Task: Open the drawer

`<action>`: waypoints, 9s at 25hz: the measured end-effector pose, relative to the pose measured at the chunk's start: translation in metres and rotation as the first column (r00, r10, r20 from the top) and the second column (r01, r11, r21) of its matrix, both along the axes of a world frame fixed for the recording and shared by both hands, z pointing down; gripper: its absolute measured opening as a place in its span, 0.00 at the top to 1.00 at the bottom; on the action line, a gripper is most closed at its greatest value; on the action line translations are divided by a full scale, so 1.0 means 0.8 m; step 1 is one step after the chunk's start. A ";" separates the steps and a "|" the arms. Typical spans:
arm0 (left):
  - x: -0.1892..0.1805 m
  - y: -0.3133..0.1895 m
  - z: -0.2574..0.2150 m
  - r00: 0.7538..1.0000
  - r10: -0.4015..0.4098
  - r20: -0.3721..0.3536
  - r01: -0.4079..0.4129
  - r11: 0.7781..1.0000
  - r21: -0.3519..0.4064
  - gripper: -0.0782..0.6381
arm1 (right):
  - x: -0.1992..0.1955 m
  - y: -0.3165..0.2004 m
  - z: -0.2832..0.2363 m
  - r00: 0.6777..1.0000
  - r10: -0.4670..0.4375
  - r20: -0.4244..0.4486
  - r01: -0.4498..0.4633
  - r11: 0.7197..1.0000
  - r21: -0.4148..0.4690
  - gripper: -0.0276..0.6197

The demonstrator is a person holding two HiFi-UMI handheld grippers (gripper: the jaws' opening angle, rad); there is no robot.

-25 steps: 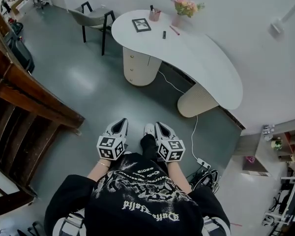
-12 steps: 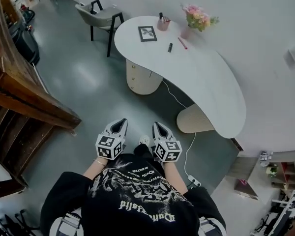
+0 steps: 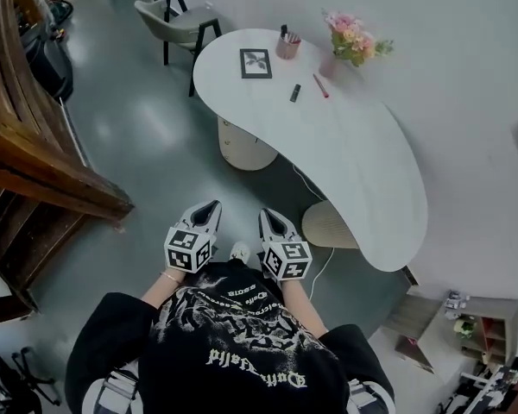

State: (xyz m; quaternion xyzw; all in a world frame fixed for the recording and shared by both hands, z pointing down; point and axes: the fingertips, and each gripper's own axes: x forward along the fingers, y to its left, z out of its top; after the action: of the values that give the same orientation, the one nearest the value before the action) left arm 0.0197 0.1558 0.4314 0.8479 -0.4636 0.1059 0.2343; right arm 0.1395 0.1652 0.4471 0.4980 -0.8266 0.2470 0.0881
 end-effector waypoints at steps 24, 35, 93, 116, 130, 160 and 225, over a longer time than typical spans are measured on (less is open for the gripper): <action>0.025 -0.109 0.005 0.990 -0.138 0.005 0.138 0.990 0.020 0.86 | 0.023 -0.108 0.018 0.990 -0.138 -0.002 0.137 0.990 -0.034 0.92; -0.009 -0.159 0.024 0.994 -0.102 0.034 0.103 0.995 -0.001 0.86 | -0.001 -0.141 0.031 0.993 -0.108 -0.035 0.105 0.991 -0.085 0.92; -0.028 -0.500 0.302 0.983 0.112 0.145 -0.119 0.992 0.041 0.56 | -0.094 -0.233 0.223 0.998 0.057 0.039 -0.043 0.952 -0.303 0.92; -0.008 -0.520 0.315 0.962 0.218 0.164 -0.234 0.969 0.082 0.67 | -0.120 -0.221 0.249 0.999 -0.016 0.045 0.030 0.944 -0.329 0.92; -0.017 -0.522 0.312 0.971 0.188 0.151 -0.201 0.976 0.082 0.78 | -0.127 -0.215 0.244 0.999 -0.016 0.044 0.029 0.949 -0.315 0.92; -0.014 -0.521 0.336 0.961 0.173 0.215 -0.184 0.982 0.034 0.73 | -0.117 -0.217 0.247 0.999 -0.014 0.030 0.023 0.948 -0.316 0.92; -0.102 -0.414 0.340 0.937 0.188 0.295 -0.153 0.978 -0.141 0.73 | -0.139 -0.213 0.216 0.995 -0.084 0.049 0.095 0.950 -0.299 0.92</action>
State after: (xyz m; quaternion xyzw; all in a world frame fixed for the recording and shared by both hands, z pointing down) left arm -0.0620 -0.1753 0.7037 0.8432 -0.4121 0.2828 0.1980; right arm 0.0284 -0.0053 0.6195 0.4363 -0.8026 0.3744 0.1592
